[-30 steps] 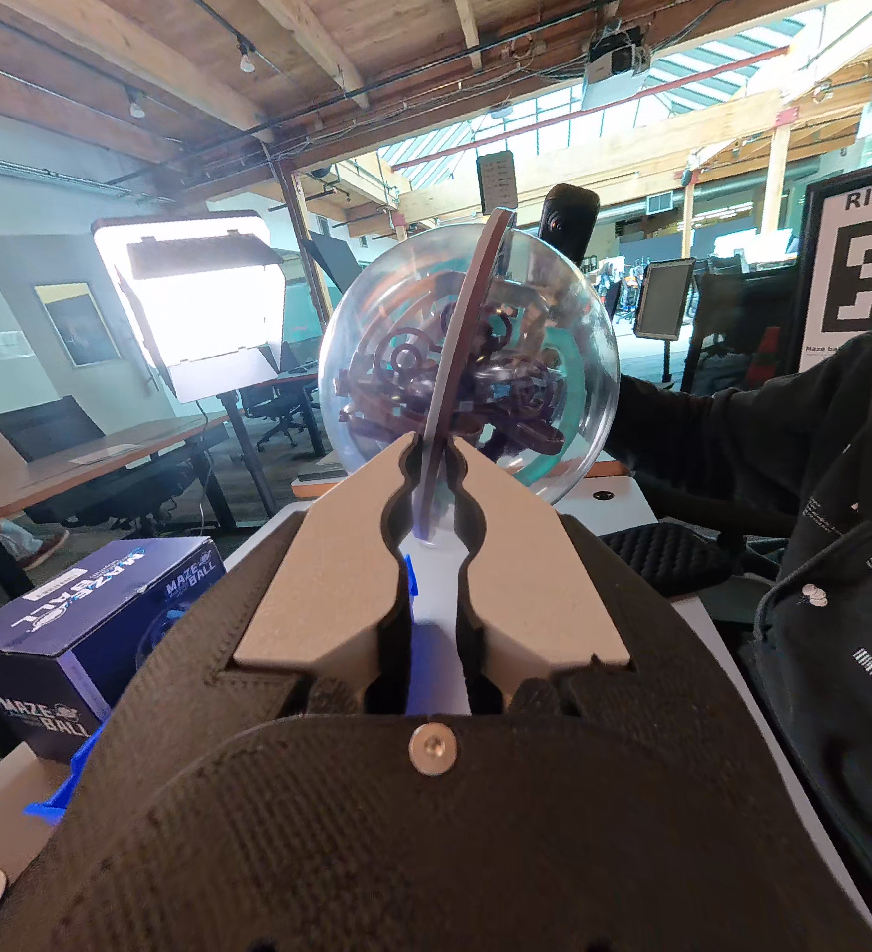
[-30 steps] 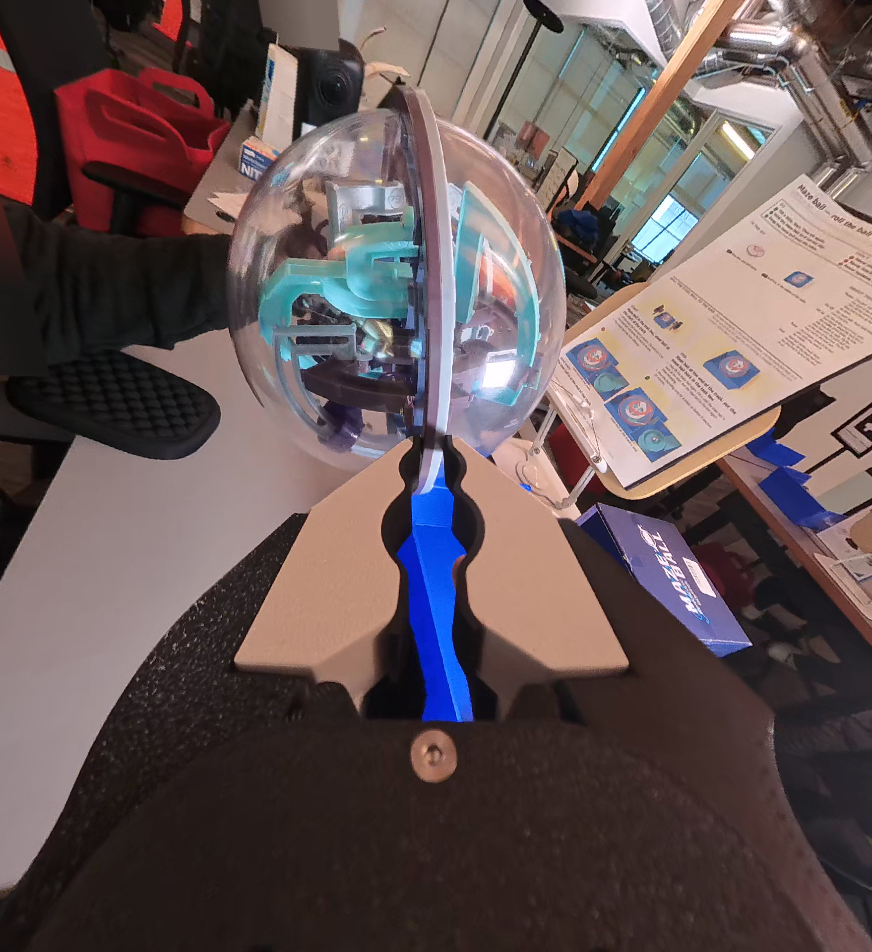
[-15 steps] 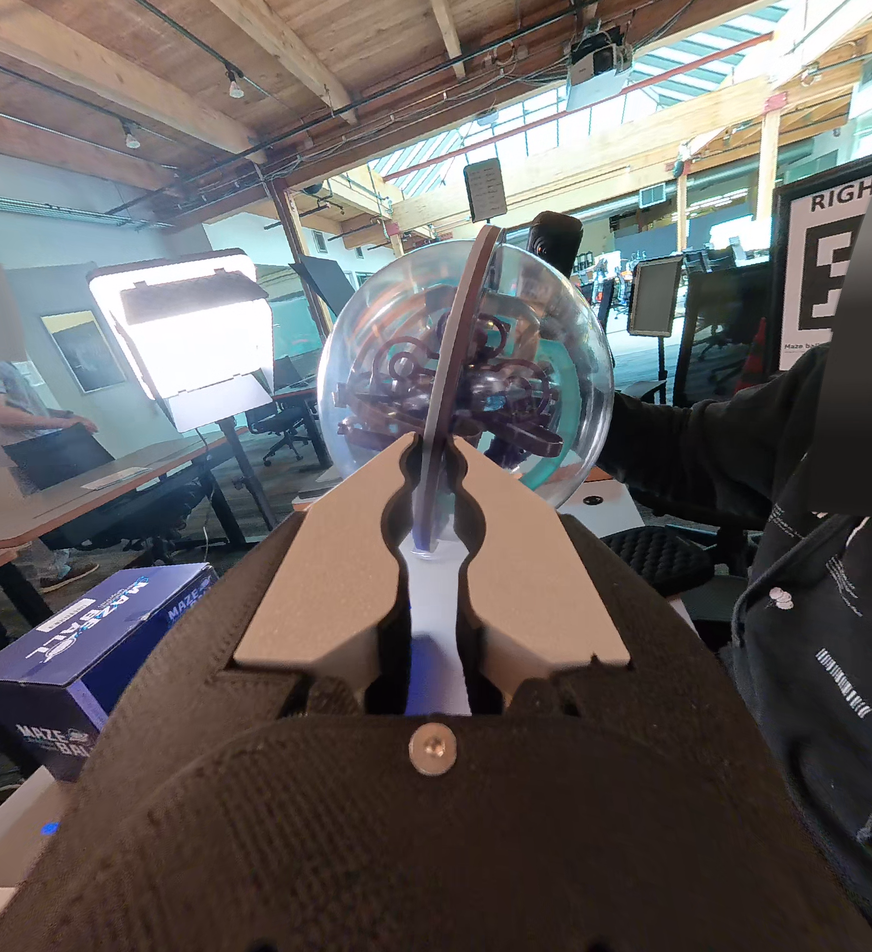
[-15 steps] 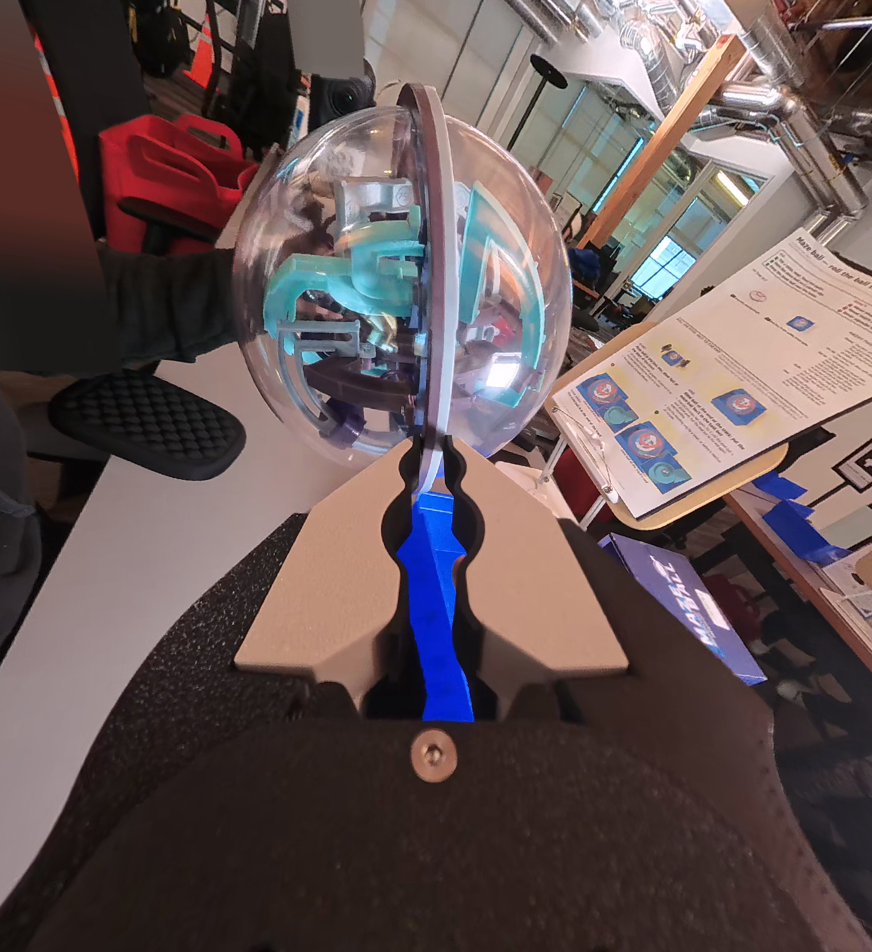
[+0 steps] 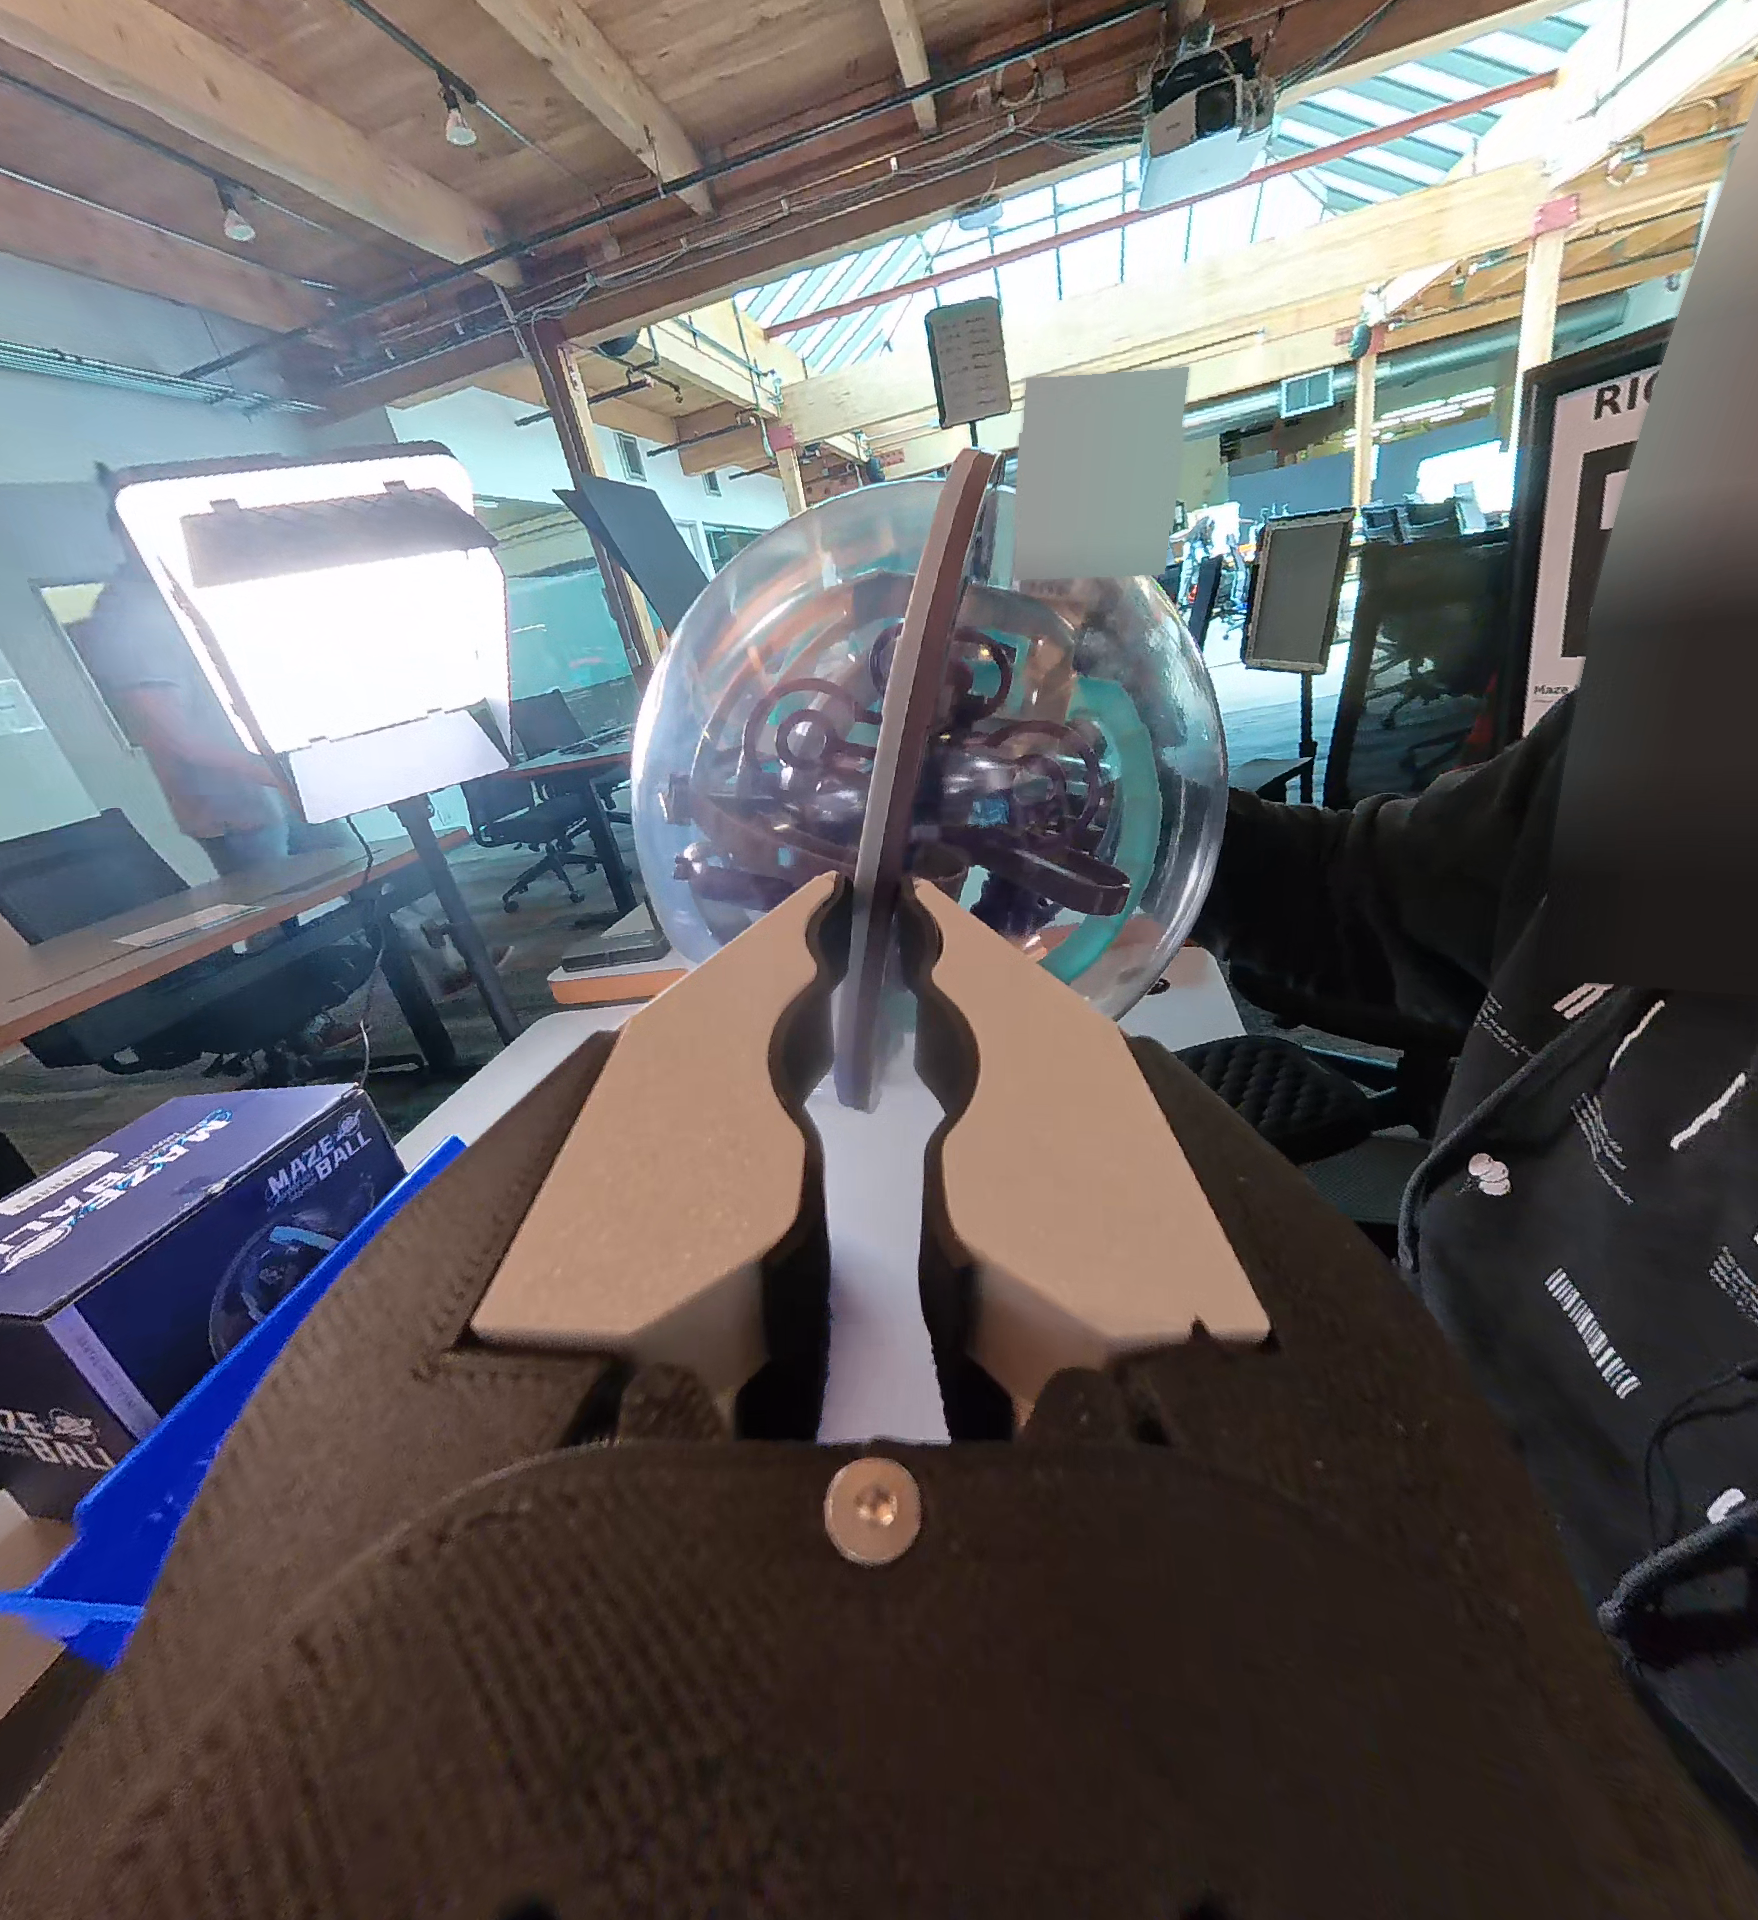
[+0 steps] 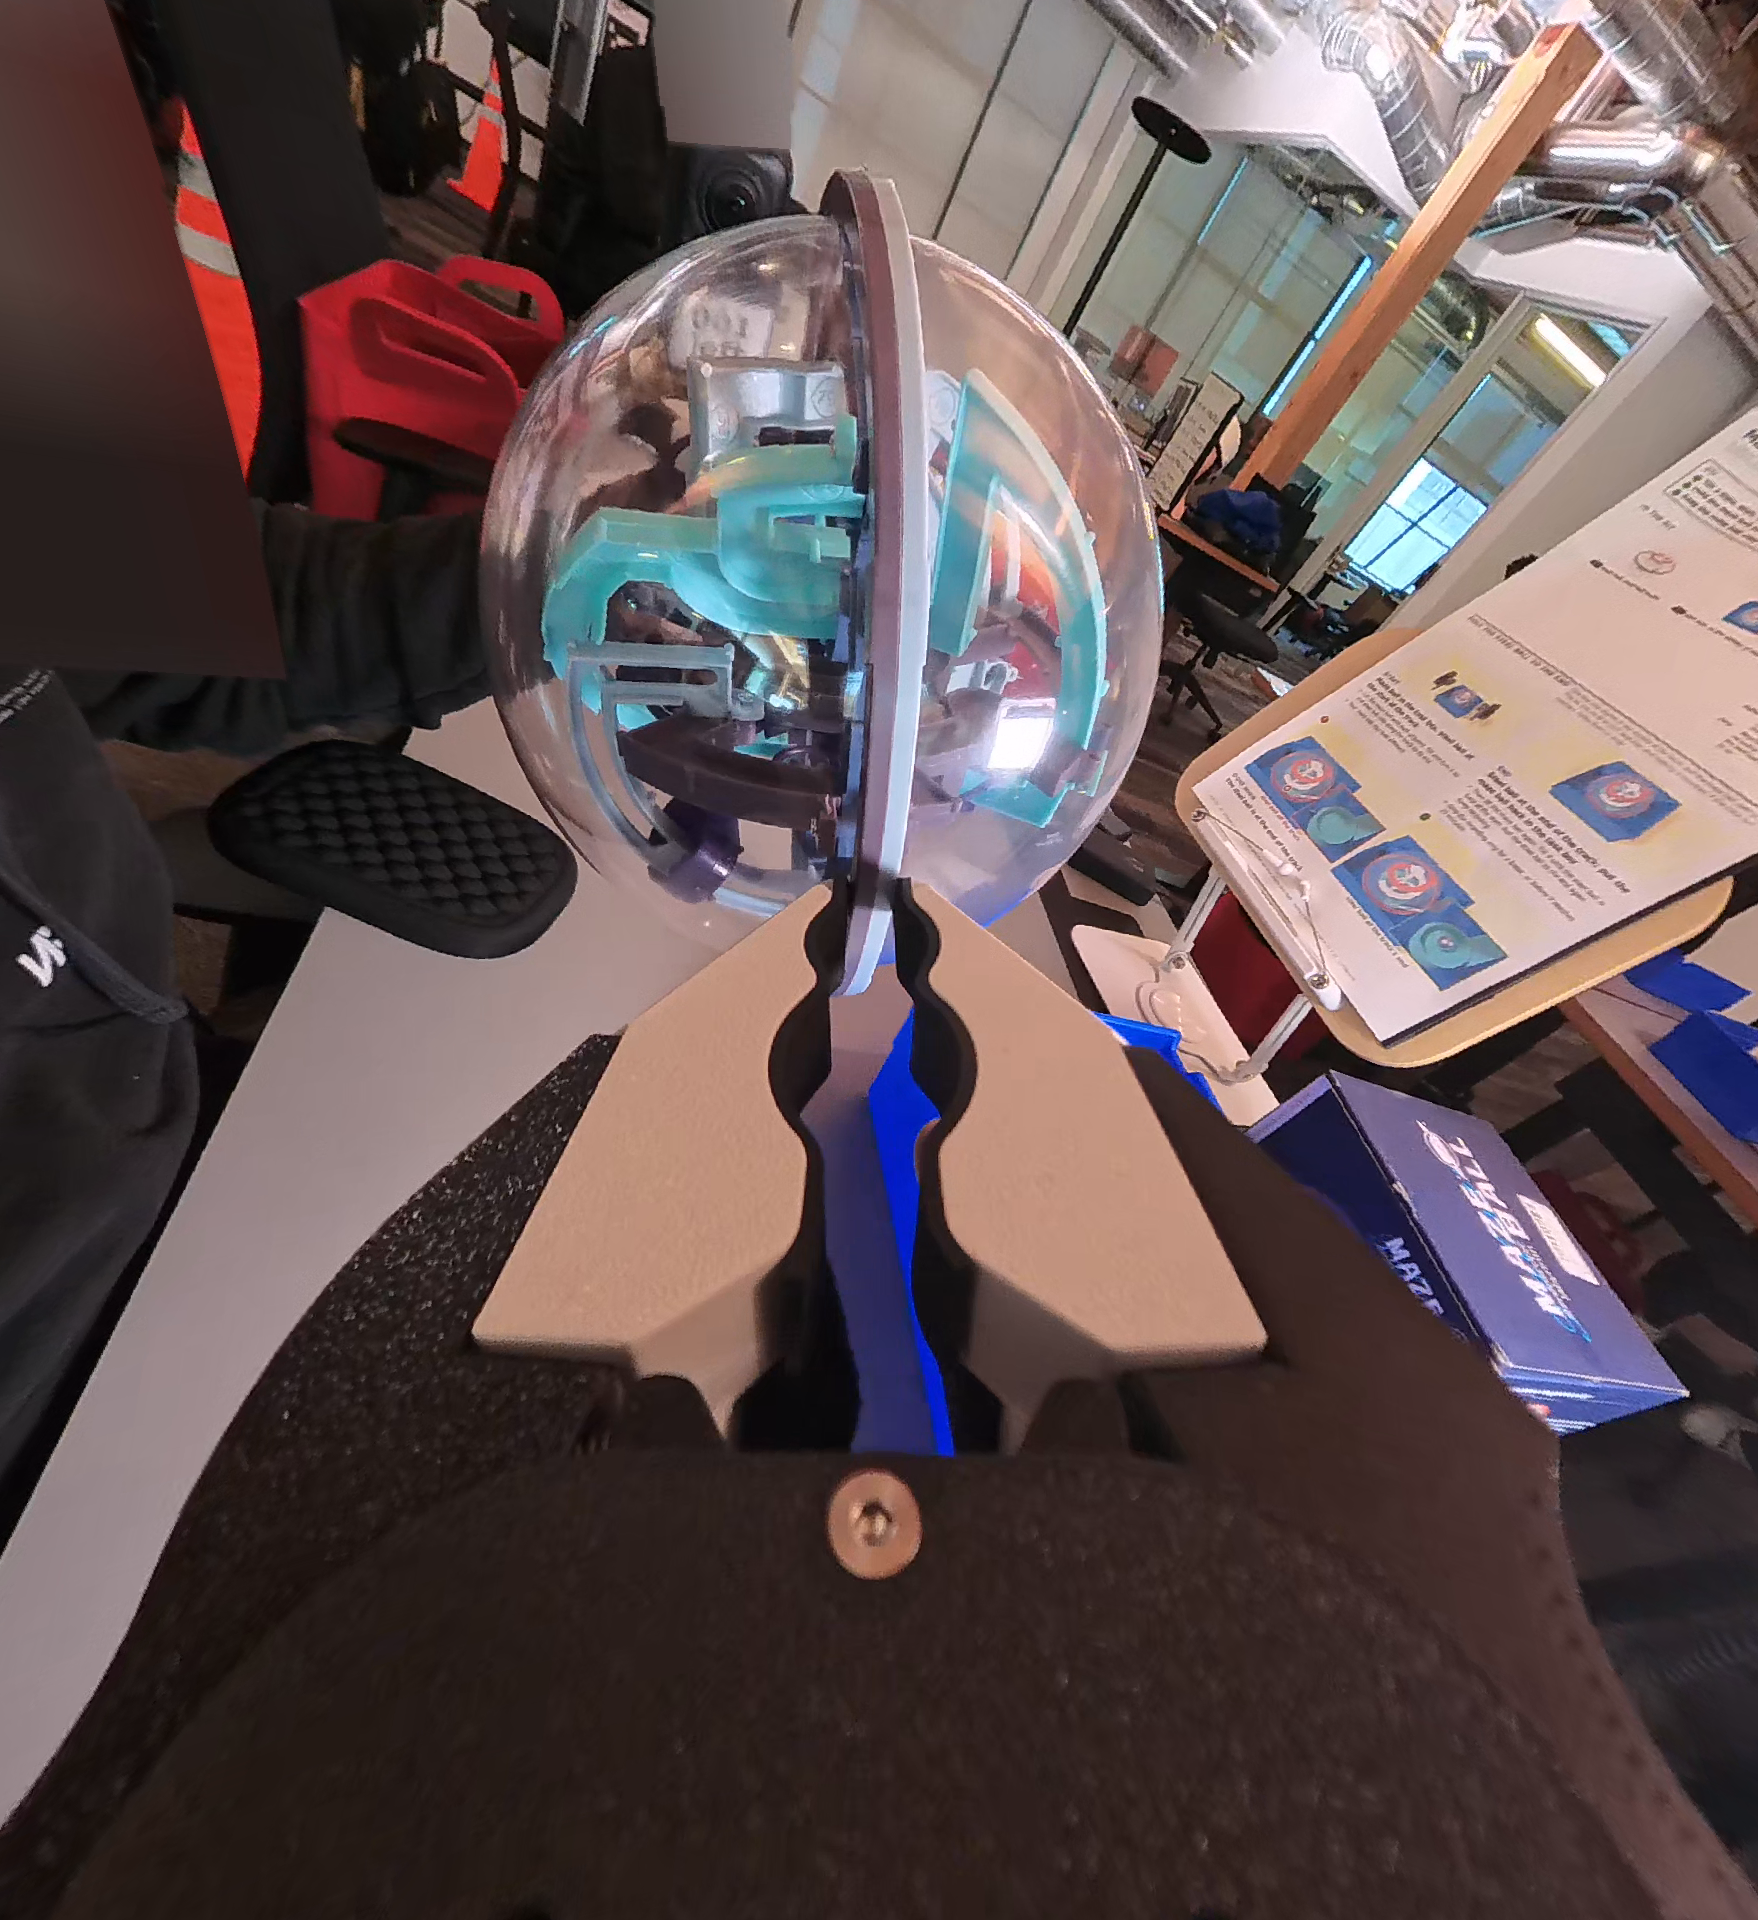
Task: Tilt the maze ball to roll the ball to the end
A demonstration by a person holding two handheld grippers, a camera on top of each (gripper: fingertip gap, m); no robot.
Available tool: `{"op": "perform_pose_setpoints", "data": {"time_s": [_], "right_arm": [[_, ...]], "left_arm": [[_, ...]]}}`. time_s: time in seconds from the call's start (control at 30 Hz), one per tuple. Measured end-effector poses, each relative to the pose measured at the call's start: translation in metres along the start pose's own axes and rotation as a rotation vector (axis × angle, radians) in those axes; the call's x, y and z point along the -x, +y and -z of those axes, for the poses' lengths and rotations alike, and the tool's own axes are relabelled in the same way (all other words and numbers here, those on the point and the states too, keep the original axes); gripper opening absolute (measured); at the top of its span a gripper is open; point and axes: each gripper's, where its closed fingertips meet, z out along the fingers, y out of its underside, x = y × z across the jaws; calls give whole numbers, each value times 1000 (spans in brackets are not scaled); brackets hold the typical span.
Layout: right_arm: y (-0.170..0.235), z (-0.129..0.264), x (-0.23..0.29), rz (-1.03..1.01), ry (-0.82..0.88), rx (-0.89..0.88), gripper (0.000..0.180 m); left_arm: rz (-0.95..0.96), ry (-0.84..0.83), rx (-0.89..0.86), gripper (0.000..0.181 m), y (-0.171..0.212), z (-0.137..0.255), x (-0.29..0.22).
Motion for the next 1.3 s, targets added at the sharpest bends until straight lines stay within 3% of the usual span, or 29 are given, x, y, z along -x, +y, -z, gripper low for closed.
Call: {"op": "perform_pose_setpoints", "data": {"time_s": [1.3], "right_arm": [[80,-13,34,-328,-121,39,7]], "left_arm": [[357,-51,107,7,80,10,-3]]}}
